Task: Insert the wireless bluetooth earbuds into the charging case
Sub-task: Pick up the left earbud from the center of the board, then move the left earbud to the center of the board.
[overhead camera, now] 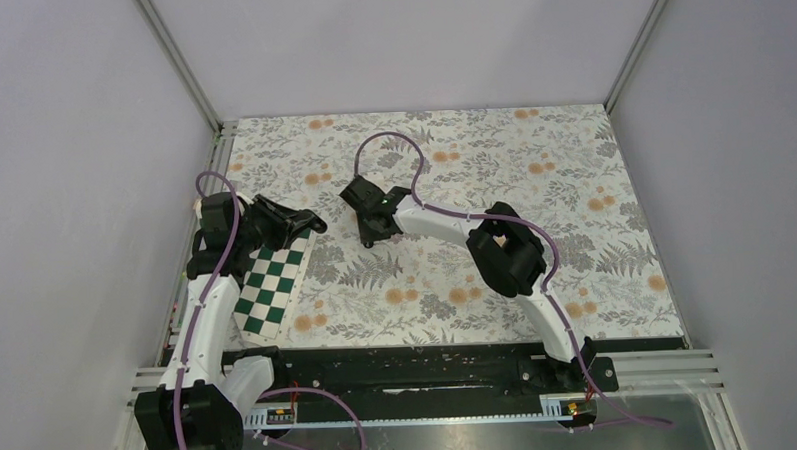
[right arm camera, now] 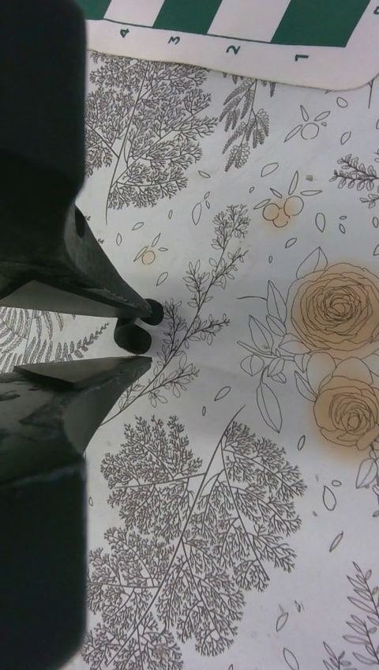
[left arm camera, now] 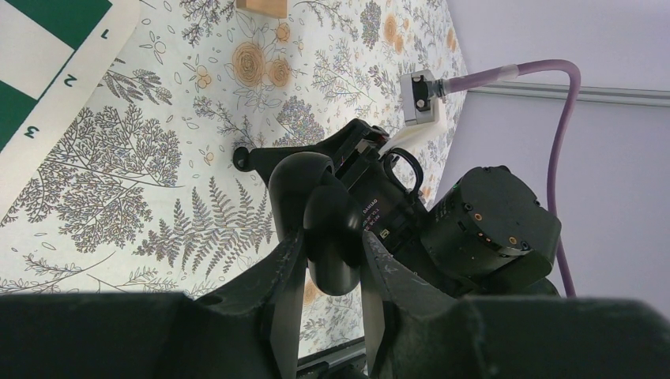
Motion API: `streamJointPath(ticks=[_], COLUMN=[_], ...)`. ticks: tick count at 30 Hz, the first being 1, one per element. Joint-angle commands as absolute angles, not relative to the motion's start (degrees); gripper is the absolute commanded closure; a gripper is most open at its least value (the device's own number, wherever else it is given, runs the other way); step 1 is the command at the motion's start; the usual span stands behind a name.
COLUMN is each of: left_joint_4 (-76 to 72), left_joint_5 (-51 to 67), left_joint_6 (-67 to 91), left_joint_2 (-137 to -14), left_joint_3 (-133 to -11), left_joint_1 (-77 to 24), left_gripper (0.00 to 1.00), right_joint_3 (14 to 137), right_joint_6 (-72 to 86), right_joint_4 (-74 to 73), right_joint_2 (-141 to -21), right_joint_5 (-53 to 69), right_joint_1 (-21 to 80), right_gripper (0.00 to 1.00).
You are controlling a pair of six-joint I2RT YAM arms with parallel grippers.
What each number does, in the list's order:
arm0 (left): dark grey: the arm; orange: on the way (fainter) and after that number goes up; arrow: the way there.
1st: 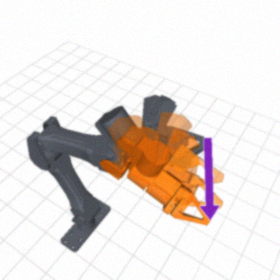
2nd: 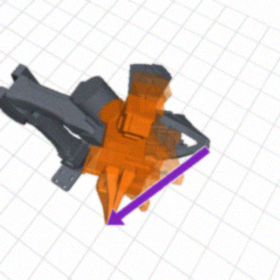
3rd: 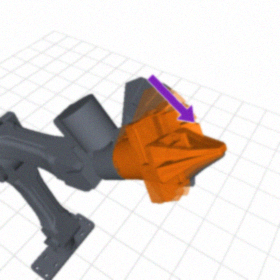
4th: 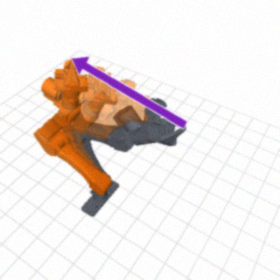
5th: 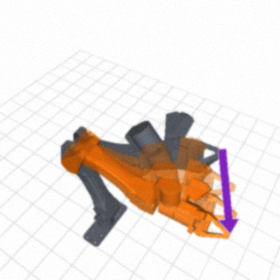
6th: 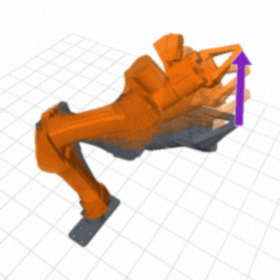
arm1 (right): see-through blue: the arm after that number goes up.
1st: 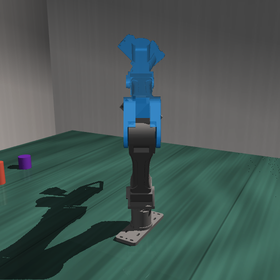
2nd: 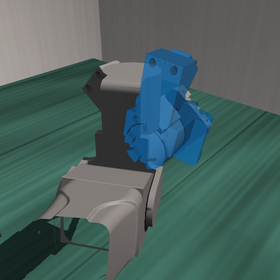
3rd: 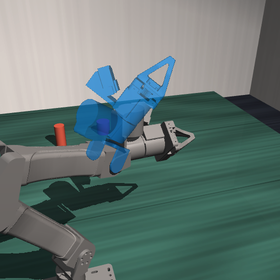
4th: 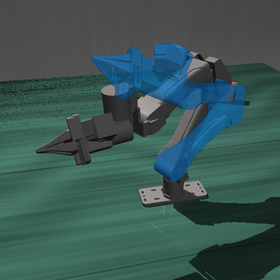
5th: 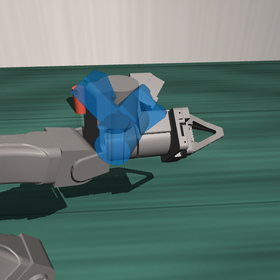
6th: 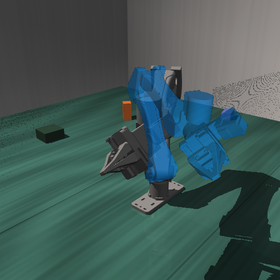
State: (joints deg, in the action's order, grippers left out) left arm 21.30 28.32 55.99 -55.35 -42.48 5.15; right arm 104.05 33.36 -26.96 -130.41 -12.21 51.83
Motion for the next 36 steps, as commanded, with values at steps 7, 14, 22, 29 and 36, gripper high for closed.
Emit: streamJointPath(ticks=[7,14,22,29,36], left_joint_4=[18.1,17.7,17.2,15.9,15.1], left_joint_5=[29.8,29.9,30.1,30.5,33.6], left_joint_6=[55.9,56.0,55.9,53.9,50.7], left_joint_2=[-54.7,-54.8,-55.1,-55.8,-60.0], left_joint_3=[-41.9,-41.9,-41.6,-41.8,-43.7], left_joint_1=[5.5,5.5,5.4,5.1,2.9], left_gripper=[1.0,1.0,1.0,1.0,1.0], right_joint_3=[102.3,101.8,93.3,76.0,54.5], right_joint_6=[34.9,35.0,35.5,36.6,42.1], right_joint_4=[-24.9,-24.8,-21.0,-15.7,-13.0], right_joint_2=[-131.2,-130.8,-122.6,-107.9,-94.1], right_joint_5=[-9.9,-9.6,-10.0,-12.9,-17.6], right_joint_1=[51.5,51.5,51.3,50.5,49.5], right_gripper=[0.68,0.77,0.83,0.86,0.85])
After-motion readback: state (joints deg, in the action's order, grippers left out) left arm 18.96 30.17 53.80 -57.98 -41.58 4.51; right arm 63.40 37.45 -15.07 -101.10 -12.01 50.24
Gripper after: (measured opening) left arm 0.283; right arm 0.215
